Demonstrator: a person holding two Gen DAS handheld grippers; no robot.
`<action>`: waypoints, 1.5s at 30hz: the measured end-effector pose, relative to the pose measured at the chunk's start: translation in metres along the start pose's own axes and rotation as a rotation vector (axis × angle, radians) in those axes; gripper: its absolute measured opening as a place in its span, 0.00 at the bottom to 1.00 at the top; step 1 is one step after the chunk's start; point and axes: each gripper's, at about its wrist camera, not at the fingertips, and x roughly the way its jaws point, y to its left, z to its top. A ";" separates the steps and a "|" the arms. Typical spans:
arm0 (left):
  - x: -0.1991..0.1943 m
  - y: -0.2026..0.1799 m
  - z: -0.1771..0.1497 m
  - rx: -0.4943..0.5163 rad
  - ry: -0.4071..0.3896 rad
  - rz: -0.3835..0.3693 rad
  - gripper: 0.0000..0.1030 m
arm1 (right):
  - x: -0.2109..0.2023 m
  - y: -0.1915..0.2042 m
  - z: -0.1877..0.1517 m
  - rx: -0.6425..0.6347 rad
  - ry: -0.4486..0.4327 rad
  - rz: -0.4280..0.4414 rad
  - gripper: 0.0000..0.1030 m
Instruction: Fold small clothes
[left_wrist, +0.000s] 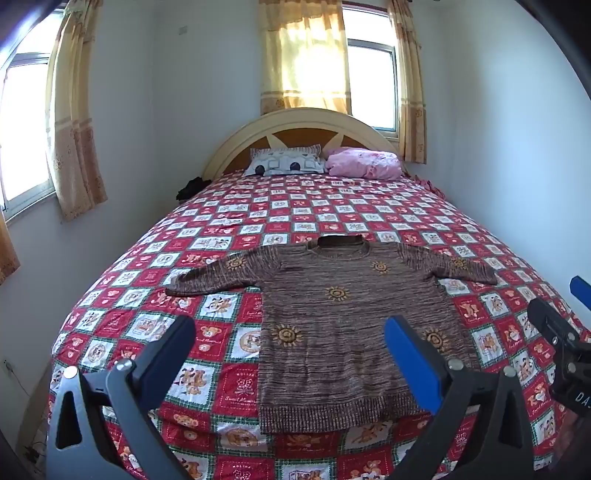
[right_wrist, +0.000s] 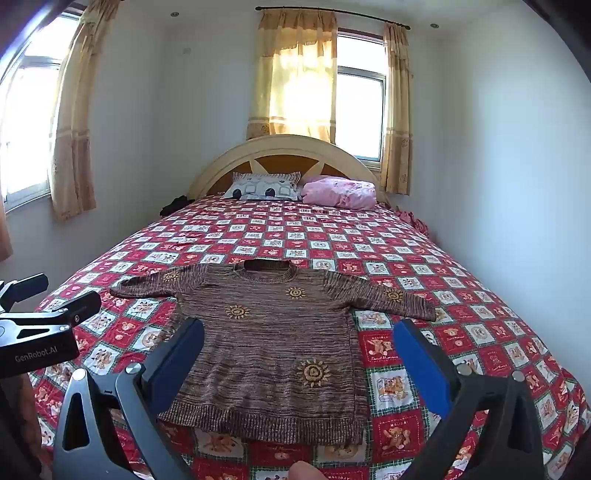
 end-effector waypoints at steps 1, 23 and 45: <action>0.000 -0.001 0.000 0.006 -0.001 0.002 1.00 | 0.001 0.000 0.000 0.000 -0.002 0.001 0.99; 0.011 -0.004 -0.006 0.012 0.005 0.008 1.00 | 0.012 0.001 -0.008 -0.003 0.000 -0.010 0.99; 0.012 -0.005 -0.007 0.013 0.003 0.011 1.00 | 0.022 0.000 -0.011 -0.001 0.023 -0.022 0.99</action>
